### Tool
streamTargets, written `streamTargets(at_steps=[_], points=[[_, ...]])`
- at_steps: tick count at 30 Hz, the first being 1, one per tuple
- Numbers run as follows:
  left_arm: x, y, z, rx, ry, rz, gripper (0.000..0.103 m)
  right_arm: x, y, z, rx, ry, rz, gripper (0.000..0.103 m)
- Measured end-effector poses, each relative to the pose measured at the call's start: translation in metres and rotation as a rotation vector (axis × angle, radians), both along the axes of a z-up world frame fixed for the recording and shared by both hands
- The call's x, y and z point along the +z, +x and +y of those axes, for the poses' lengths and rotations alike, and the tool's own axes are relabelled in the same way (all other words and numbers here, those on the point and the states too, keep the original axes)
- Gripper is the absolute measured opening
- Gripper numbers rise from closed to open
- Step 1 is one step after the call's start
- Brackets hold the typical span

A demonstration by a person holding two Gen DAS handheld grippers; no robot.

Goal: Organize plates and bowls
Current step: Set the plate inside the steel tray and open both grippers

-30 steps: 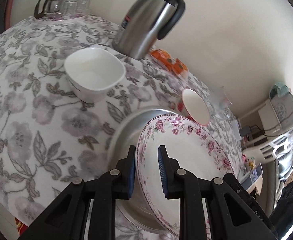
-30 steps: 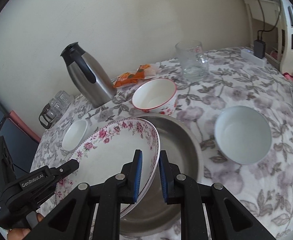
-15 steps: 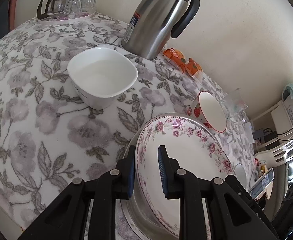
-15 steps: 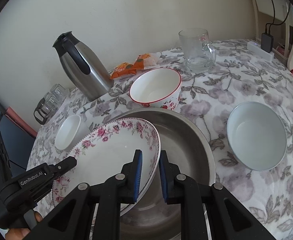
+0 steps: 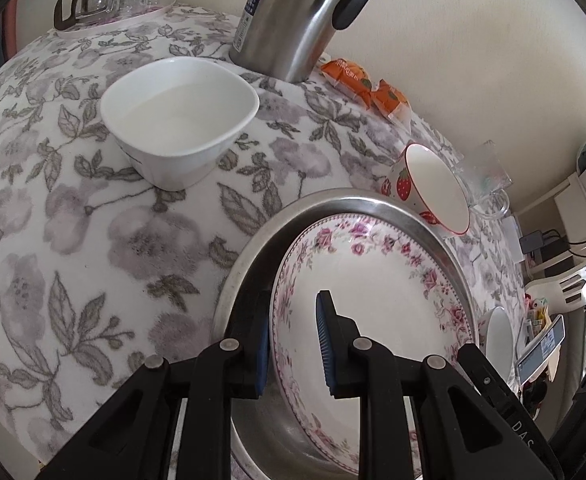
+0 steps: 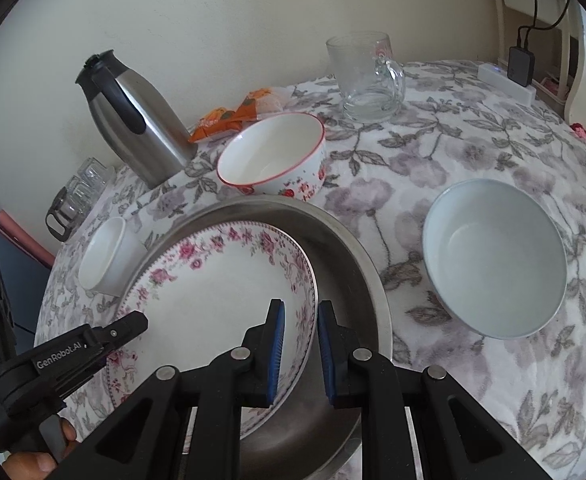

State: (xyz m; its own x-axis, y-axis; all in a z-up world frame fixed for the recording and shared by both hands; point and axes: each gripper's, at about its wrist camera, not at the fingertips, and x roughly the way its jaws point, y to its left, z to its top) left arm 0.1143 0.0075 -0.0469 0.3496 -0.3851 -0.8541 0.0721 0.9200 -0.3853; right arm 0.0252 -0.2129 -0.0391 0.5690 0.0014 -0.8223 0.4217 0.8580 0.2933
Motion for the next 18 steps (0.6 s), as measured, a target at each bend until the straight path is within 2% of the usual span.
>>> streamTargets(at_steps=[4, 18], points=[[-0.006, 0.0, -0.001, -0.007, 0.002, 0.027, 0.022, -0.006, -0.001, -0.002, -0.004, 0.009, 0.015, 0.018], [-0.007, -0.002, -0.011, -0.048, 0.051, 0.041, 0.022, 0.001, -0.003, -0.003, -0.01, -0.02, 0.032, 0.018]])
